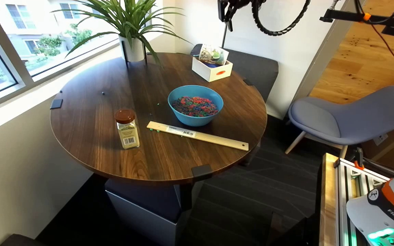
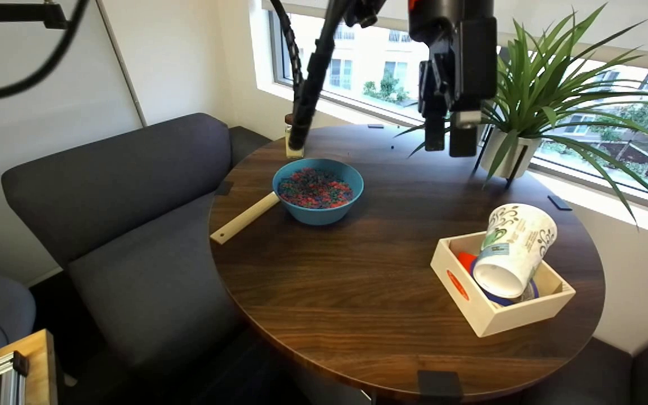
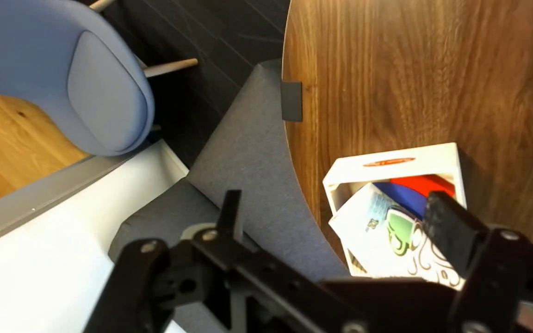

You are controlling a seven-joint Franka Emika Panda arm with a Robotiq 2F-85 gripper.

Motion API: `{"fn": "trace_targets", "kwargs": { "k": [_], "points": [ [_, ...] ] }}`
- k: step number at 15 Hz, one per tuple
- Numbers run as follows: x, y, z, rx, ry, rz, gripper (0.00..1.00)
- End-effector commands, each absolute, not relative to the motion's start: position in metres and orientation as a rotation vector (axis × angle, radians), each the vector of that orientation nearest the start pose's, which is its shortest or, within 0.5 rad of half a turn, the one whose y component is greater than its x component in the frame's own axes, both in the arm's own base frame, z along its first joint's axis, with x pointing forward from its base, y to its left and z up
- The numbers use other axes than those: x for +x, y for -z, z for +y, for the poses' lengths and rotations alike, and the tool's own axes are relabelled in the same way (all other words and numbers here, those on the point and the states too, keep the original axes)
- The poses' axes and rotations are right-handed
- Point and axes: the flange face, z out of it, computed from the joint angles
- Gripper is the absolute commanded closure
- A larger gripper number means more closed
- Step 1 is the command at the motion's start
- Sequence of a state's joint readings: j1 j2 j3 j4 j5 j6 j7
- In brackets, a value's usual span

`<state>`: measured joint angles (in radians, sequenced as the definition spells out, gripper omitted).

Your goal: Put the cup on the table

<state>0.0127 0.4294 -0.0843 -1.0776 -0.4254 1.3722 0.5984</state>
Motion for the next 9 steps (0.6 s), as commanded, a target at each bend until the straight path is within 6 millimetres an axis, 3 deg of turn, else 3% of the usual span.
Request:
{"fn": "trace_targets", "kwargs": {
  "k": [1, 4, 6, 9],
  "points": [
    [0.658, -0.581, -0.088, -3.386, -0.018, 1.288, 0.0],
    [0.658, -0.581, -0.087, -3.386, -0.016, 1.285, 0.0],
    [0.673, -0.572, -0.084, -3.28, 0.05, 1.544, 0.0],
    [0.699, -0.555, -0.087, -3.158, 0.215, 1.777, 0.0]
  ]
}}
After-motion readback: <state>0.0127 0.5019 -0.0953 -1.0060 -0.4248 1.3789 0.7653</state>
